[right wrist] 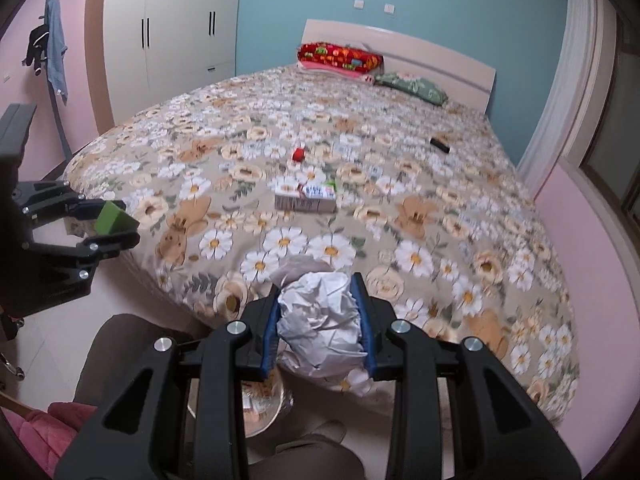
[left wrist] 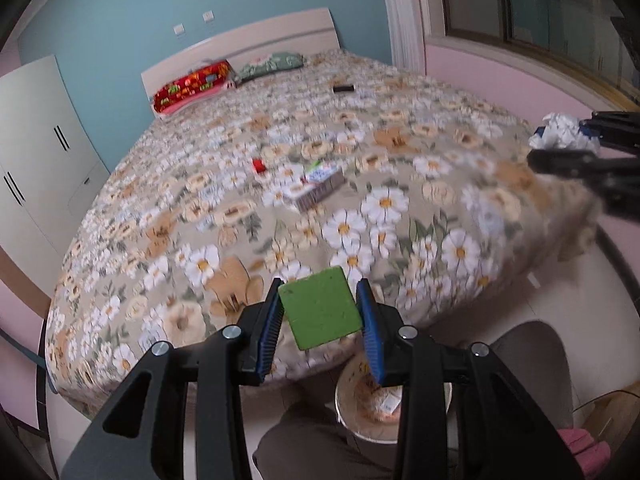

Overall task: Collect trash
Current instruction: 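Carry the sponge and paper ball with both tools over the lined bowl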

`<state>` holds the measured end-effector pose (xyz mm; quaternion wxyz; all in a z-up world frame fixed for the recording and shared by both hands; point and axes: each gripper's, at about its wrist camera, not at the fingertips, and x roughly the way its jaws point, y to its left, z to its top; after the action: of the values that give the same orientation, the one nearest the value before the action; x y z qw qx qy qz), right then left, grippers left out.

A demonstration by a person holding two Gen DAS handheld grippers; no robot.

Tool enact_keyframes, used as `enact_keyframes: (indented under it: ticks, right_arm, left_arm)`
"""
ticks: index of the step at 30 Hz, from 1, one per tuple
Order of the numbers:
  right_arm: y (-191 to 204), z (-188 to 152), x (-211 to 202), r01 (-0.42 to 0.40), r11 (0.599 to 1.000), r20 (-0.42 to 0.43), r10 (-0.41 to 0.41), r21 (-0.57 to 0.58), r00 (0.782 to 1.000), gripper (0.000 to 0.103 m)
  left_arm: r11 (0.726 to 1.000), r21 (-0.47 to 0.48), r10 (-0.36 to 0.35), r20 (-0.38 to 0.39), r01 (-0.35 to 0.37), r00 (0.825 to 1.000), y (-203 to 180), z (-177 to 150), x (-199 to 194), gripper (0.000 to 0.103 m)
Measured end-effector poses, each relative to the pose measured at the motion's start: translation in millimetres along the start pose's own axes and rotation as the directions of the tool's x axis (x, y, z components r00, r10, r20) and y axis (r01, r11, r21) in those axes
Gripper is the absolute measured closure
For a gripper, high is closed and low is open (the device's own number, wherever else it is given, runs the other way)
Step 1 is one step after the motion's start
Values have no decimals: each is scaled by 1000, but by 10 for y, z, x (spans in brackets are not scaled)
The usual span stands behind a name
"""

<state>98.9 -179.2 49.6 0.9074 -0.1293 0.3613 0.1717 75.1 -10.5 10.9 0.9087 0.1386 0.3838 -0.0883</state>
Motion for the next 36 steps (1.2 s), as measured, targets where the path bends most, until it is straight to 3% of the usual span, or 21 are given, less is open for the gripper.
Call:
enact_keyframes:
  ticks: [10,18,26,36]
  right_arm:
    - [136,-393,393,-55,998,-95,56,15,994,69]
    - [302,-763,794,-108,993,-185,113,36,976,69]
    - [437,-1053,1161,-149,987,-264,158,52,951,69]
    - [627,-1448,1735,-204,973,-371,230,109,900,69]
  left_arm:
    - [1000,19,-21,-120,24,993,-132,-382,362,64]
    - [998,27,-54,-204,60,977,-251,-685,663,64]
    - [994,10,-97,-300,104,949,-375,-996,1069,64]
    - [987,-48,-160,-404,154,901,-477,-1372,1572,64]
